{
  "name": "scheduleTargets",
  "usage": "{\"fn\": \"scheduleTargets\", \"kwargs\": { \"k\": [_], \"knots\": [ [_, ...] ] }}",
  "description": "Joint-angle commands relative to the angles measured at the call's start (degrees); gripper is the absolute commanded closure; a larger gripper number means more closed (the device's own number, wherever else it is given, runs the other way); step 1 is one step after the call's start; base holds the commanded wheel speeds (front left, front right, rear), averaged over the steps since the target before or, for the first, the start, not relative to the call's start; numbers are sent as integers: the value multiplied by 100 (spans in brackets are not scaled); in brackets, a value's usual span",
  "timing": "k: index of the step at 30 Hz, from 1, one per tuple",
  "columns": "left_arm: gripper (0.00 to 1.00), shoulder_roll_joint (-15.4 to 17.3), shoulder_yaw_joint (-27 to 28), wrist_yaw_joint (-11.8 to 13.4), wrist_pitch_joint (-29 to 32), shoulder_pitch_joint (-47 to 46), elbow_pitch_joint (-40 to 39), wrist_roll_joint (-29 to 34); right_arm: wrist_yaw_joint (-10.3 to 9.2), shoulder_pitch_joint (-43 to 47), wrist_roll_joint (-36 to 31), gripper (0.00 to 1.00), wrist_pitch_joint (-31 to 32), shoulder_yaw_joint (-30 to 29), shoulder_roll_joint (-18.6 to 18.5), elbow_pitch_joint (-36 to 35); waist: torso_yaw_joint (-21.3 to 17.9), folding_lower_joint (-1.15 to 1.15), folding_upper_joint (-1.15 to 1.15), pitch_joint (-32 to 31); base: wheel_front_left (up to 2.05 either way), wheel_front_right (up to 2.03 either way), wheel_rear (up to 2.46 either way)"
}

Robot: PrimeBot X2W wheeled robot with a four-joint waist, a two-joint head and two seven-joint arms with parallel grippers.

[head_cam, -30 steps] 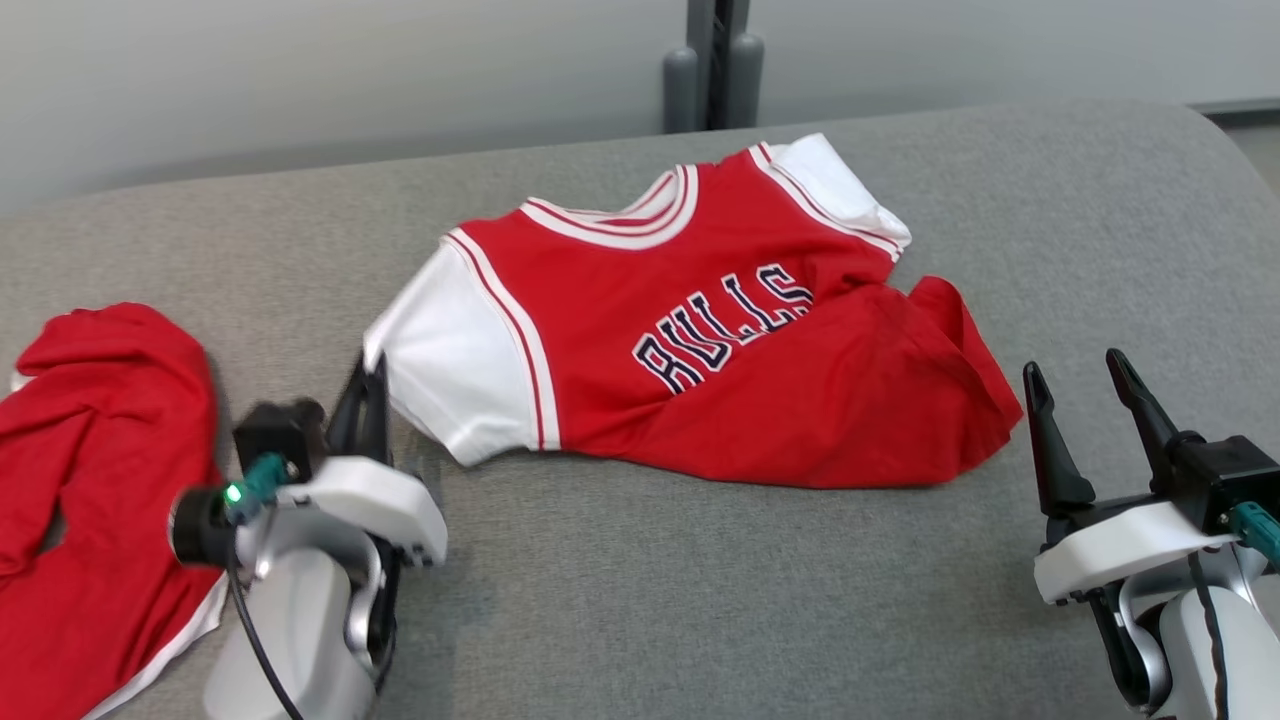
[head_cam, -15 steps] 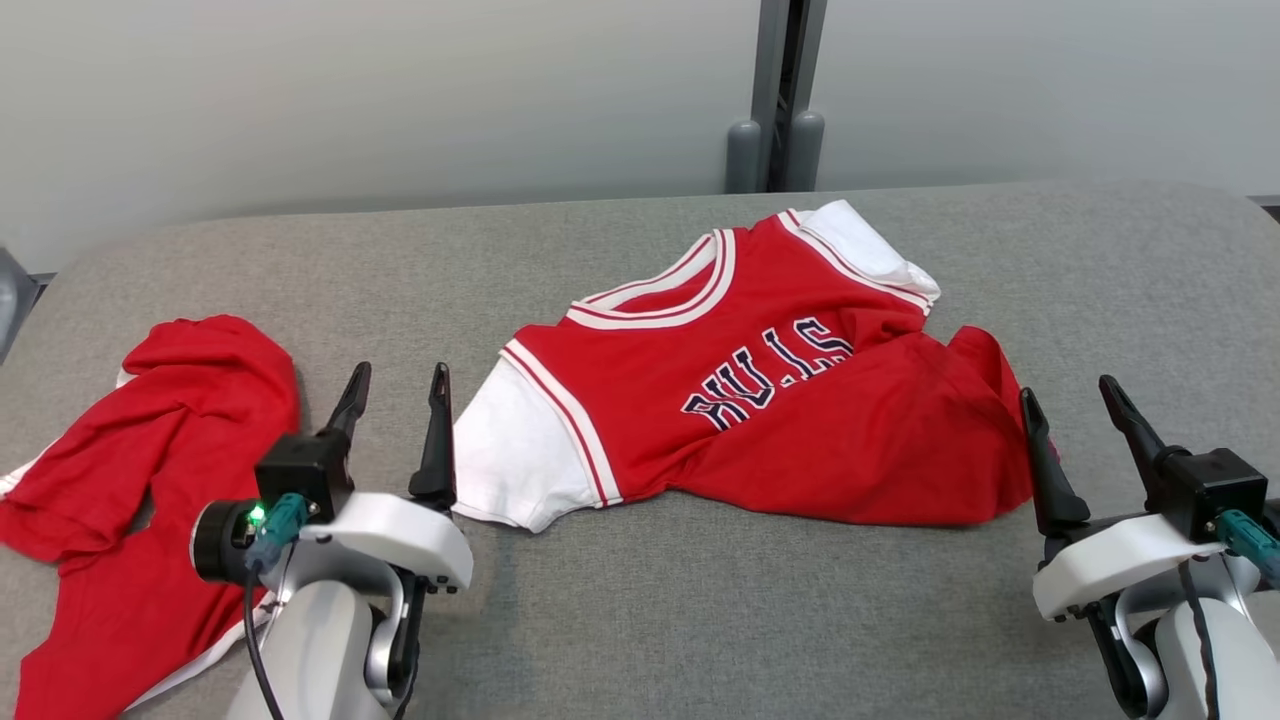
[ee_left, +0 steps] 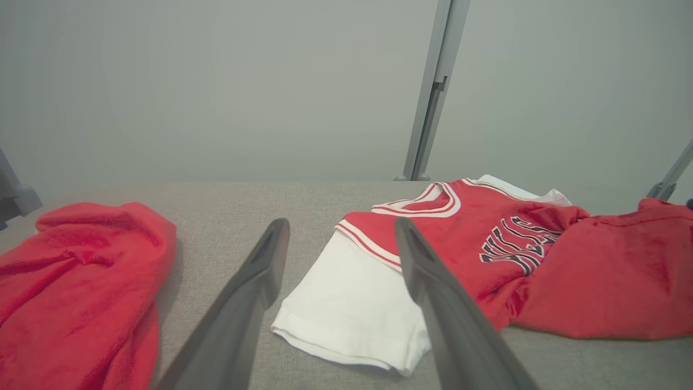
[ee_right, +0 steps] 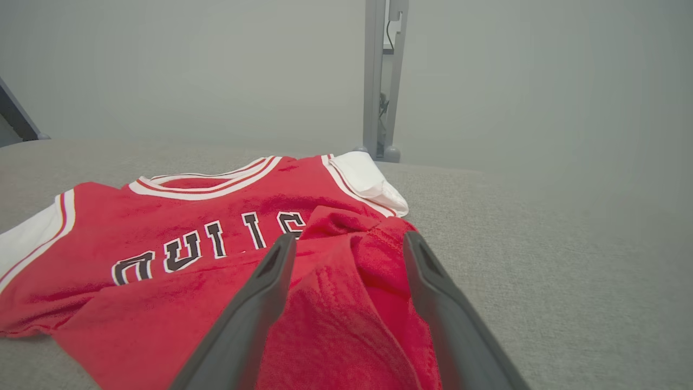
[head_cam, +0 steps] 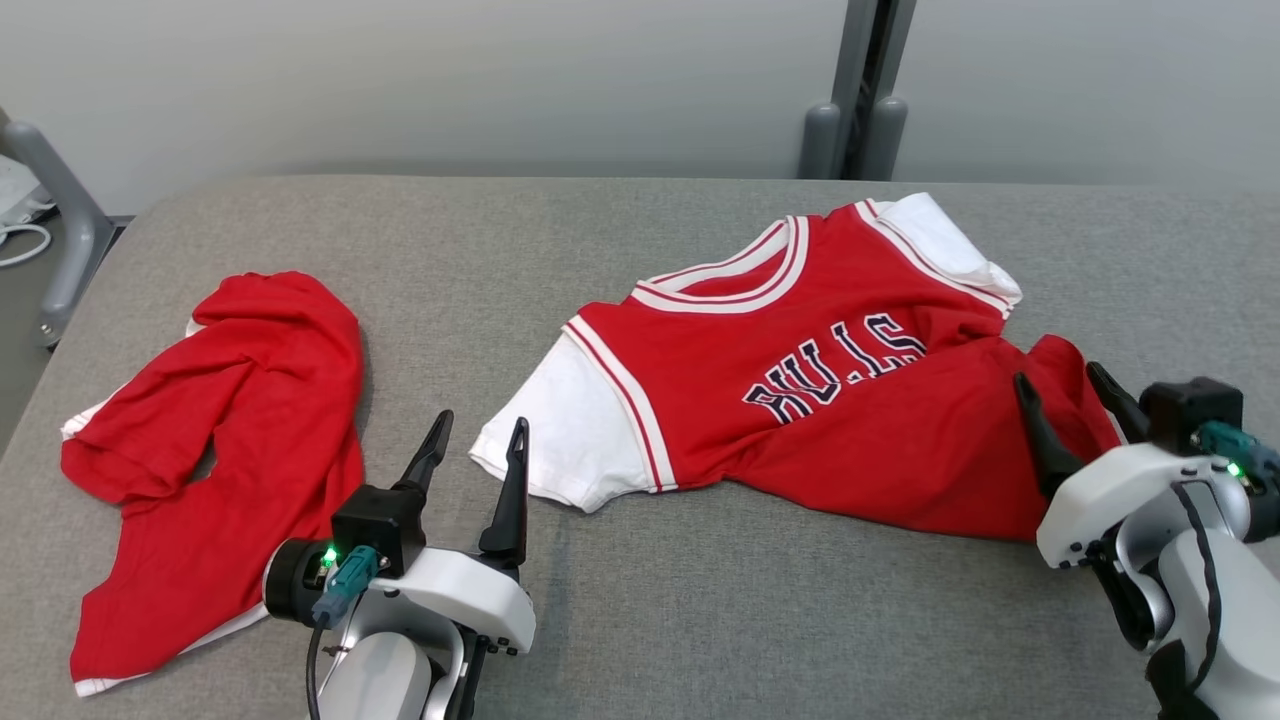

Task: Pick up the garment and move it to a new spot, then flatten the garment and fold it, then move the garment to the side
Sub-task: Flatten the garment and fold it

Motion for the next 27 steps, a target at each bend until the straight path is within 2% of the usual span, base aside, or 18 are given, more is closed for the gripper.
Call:
{"fn": "scheduleTargets", "kwargs": {
  "k": [1,4,5,6,9,18,27],
  "knots": [
    [0,29,-1,36,-23,-85,7,-31,-2,-84,77,0,88,109,-77,102,42,0,0,31,0,0,0],
    [0,26,-40,42,-22,-85,21,-60,-2,-354,371,0,359,483,-228,395,99,0,0,69,0,0,0],
    [0,26,-50,45,-23,-85,27,-74,-2,-420,510,21,483,639,-232,458,115,0,0,75,0,0,0],
    [0,31,-53,55,-22,-83,36,-89,-1,-484,606,100,566,776,-280,500,130,0,0,80,0,0,0],
    [0,26,-27,48,-22,-64,24,-282,-2,-617,866,100,619,1097,-450,546,147,0,0,86,0,0,0],
    [0,28,64,113,-23,-42,-4,-282,-2,-484,1213,100,-196,1747,-653,-11,-187,0,0,-42,0,0,0],
    [0,28,342,100,-22,90,-59,-224,-2,915,1539,100,-387,2173,-1046,-1531,-1031,0,0,-114,0,0,0]
  ]
}}
